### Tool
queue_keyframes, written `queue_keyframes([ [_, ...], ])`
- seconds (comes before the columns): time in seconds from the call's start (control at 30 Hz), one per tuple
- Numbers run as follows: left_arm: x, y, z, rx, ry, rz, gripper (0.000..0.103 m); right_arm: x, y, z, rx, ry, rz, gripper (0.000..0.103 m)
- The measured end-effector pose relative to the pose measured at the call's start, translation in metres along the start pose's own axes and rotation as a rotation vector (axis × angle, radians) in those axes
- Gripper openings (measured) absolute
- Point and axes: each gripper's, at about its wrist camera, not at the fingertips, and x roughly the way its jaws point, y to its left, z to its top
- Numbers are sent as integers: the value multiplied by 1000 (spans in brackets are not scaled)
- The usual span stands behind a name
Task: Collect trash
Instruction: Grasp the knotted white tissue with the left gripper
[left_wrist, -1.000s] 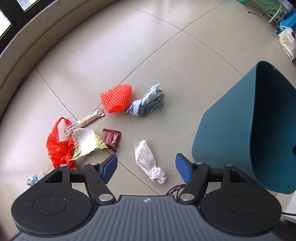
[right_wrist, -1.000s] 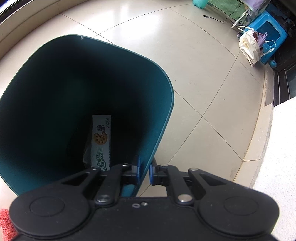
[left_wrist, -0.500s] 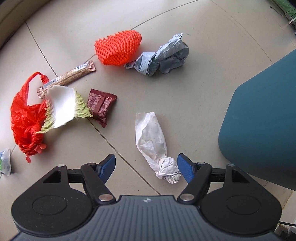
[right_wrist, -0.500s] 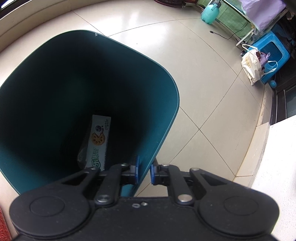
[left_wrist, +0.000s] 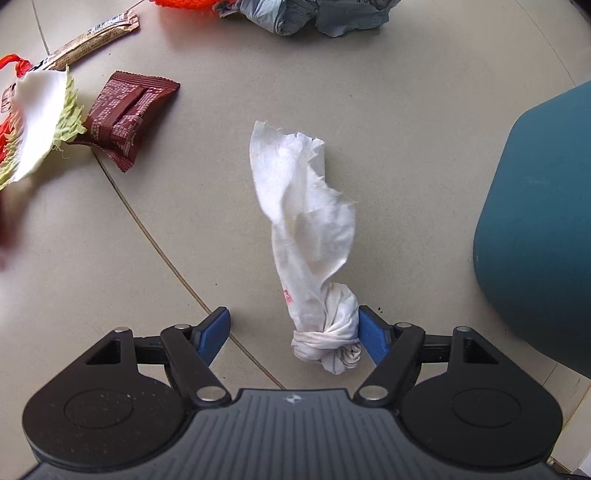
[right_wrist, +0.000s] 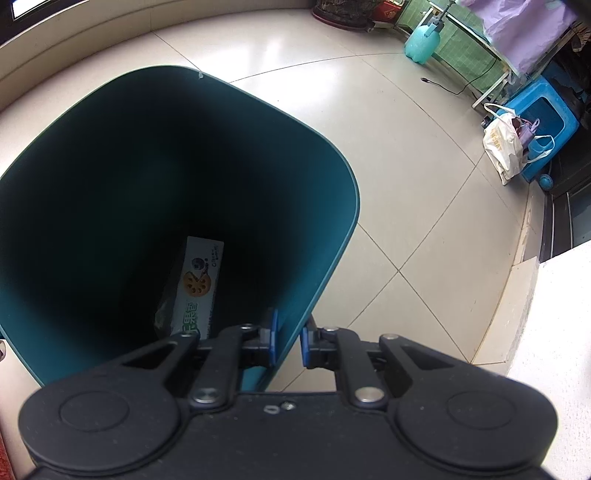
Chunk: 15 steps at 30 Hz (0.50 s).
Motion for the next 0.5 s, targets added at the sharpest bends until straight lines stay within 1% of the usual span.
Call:
queue_keyframes([
  [0.13, 0, -8, -3, 33, -34, 28, 74, -2, -1, -2, 3, -9, 1, 12],
  [0.17, -1, -8, -4, 35, -44, 38, 71, -3, -1, -2, 2, -10, 1, 12],
  [0.2, -2, -8, -5, 38, -52, 52, 63, -3, -1, -2, 1, -11, 1, 12],
  [0.23, -3, -8, -5, 41, -55, 68, 59, -3, -1, -2, 1, -12, 2, 12],
  [0.27, -4, -8, -6, 42, -57, 78, 50, -3, -2, -2, 2, -13, 3, 12],
  [0.3, -5, -8, -7, 42, -58, 78, 40, -3, -2, -3, 3, -14, 3, 12],
  [0.33, -6, -6, -7, 35, -55, 76, 36, -4, -2, -3, 2, -14, 3, 12],
  [0.37, -7, -5, -8, 29, -54, 79, 35, -4, -2, -3, 2, -15, 2, 12],
  [0.43, -13, -1, -5, 38, -72, 111, 33, -4, -2, -3, 4, -17, 1, 12],
  [0.5, -21, 2, -5, 40, -90, 113, 30, -4, -1, -3, 1, -20, -2, 12],
])
